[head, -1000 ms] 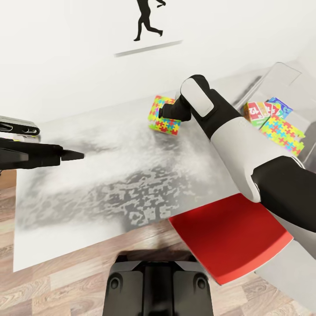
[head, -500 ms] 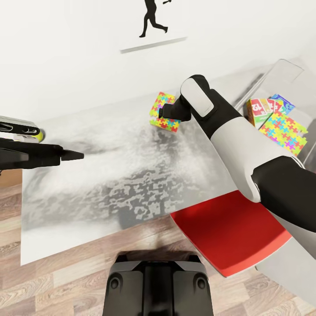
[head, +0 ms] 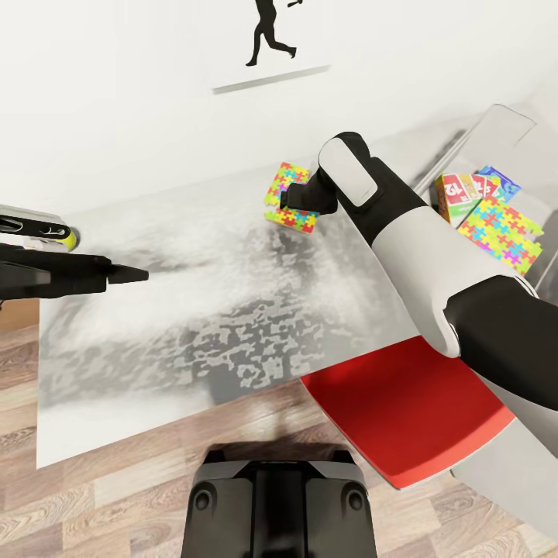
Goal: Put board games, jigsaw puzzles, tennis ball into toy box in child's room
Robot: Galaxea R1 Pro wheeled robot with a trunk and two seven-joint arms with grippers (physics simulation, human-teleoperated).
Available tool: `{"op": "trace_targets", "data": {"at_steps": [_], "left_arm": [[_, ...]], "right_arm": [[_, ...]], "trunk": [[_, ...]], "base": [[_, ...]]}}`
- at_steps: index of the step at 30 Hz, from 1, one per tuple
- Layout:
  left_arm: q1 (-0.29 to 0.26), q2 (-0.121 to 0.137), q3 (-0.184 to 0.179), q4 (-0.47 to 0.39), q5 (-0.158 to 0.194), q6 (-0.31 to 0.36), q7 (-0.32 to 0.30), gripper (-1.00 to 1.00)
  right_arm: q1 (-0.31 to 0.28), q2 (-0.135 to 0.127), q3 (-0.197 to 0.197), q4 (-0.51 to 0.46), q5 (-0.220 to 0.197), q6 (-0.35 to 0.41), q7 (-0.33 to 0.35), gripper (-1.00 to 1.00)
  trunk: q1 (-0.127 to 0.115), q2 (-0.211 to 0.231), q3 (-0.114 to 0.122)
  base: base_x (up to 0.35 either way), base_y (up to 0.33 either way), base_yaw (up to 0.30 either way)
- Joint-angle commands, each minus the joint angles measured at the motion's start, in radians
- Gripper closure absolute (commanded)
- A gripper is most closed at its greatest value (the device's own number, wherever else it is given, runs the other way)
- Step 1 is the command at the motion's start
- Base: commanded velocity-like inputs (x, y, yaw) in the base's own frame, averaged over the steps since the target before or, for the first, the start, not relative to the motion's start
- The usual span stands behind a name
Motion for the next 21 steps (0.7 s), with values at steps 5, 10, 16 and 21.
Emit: {"op": "trace_targets", "data": {"at_steps": [5, 10, 16, 21], "left_arm": [[-0.001, 0.001, -0.003, 0.000, 0.001, 0.011, -0.005, -1.00], [-0.001, 0.002, -0.003, 0.000, 0.001, 0.011, -0.005, -1.00], [-0.001, 0.001, -0.003, 0.000, 0.001, 0.011, -0.005, -1.00], [-0.001, 0.001, -0.003, 0.000, 0.000, 0.011, -0.005, -1.00]], "right_arm": [[-0.001, 0.000, 0.006, -0.001, -0.008, 0.003, -0.011, -1.00], [-0.001, 0.000, 0.007, -0.004, -0.005, 0.016, -0.011, -1.00], [-0.010, 0.000, 0.008, -0.006, -0.003, 0.017, -0.014, -1.00], [-0.015, 0.000, 0.008, -0.019, -0.002, 0.013, -0.018, -1.00]], "trunk": [[0.001, -0.002, -0.001], [0.001, -0.002, -0.001], [0.001, -0.002, -0.001], [0.001, -0.002, -0.001]], "base": [[0.000, 0.000, 0.000], [0.000, 0.000, 0.000], [0.000, 0.000, 0.000], [0.000, 0.000, 0.000]]}}
